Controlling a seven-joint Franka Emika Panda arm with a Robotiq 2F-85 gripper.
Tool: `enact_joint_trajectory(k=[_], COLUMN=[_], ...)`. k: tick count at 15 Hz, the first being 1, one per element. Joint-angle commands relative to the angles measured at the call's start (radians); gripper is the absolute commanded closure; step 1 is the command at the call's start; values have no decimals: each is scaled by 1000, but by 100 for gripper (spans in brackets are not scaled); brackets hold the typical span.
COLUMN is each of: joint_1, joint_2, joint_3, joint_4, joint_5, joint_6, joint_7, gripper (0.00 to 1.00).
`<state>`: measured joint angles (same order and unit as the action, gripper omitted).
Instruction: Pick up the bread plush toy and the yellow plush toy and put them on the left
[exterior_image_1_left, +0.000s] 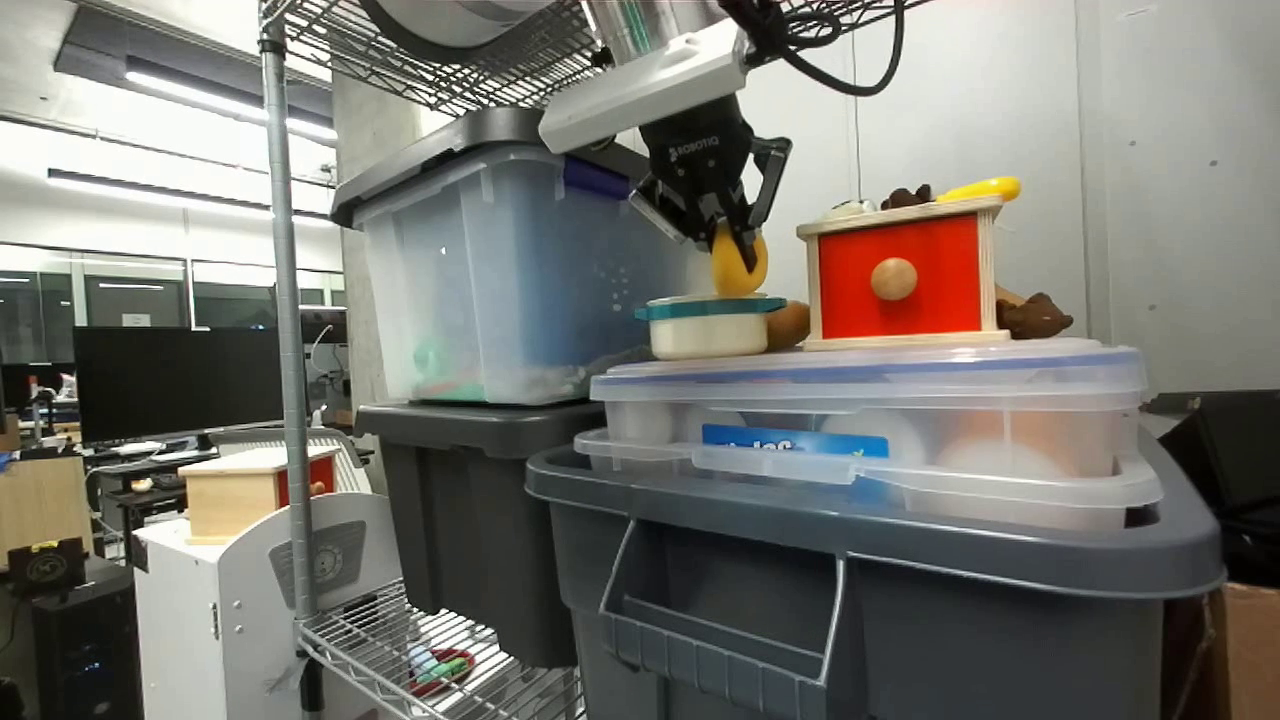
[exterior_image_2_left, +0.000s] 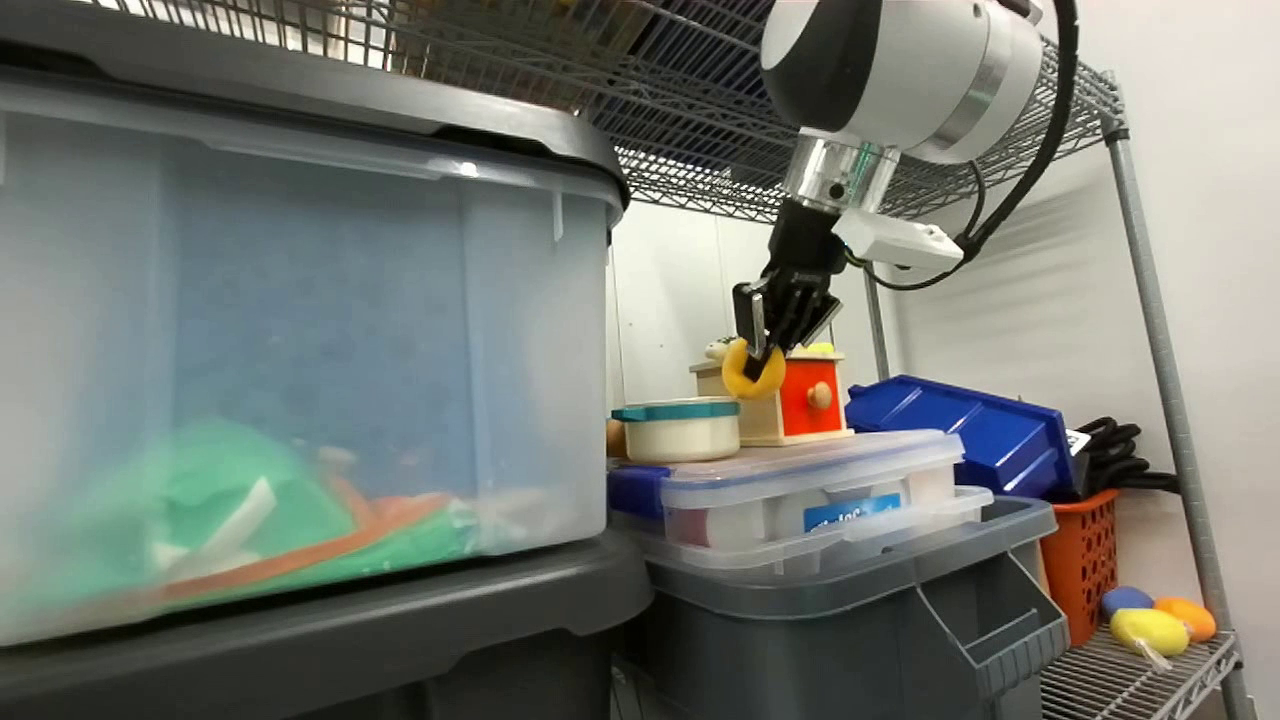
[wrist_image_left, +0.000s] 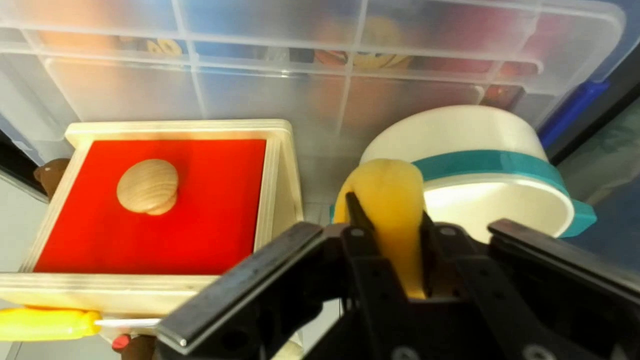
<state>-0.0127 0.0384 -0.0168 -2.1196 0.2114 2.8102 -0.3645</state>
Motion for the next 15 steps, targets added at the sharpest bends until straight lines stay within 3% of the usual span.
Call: enact_joint_trajectory(k=[1, 10, 11, 15], joint_1=[-2, 2, 14, 18], joint_2=[-35, -41, -6, -101], joint_3=[6, 9, 10, 14], joint_4=[-53, -72, -8, -62], joint_5=[72, 173, 77, -98], joint_6=[74, 110, 63, -26], joint_7=[-65, -178, -89, 49], gripper=[95, 95, 95, 95])
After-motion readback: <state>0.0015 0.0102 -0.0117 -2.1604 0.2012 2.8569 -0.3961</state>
